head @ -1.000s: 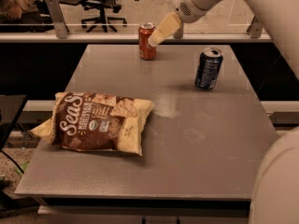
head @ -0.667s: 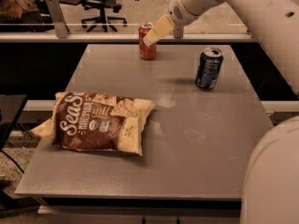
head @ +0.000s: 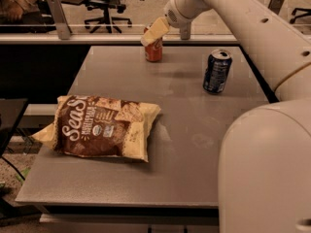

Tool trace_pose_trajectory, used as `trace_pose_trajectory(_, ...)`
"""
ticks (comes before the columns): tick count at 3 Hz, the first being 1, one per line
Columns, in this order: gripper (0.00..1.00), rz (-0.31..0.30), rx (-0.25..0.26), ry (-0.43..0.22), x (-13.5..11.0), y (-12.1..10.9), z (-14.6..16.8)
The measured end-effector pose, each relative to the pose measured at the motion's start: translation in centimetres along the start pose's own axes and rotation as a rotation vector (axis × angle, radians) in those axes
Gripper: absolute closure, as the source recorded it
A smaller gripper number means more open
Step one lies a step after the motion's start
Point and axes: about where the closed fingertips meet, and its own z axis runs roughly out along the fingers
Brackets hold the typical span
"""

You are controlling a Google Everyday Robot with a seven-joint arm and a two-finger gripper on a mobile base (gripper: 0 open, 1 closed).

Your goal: Knock coke can over

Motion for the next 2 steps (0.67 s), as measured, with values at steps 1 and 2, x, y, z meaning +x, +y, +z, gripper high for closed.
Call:
trace_pose_trajectory(1,0.0,0.011,-0.003,-0.007,-0.6,-0.3,2.0)
trace_pose_trajectory(2,0.0,0.022,-0.012,-0.018,-1.0,-0.4,3.4)
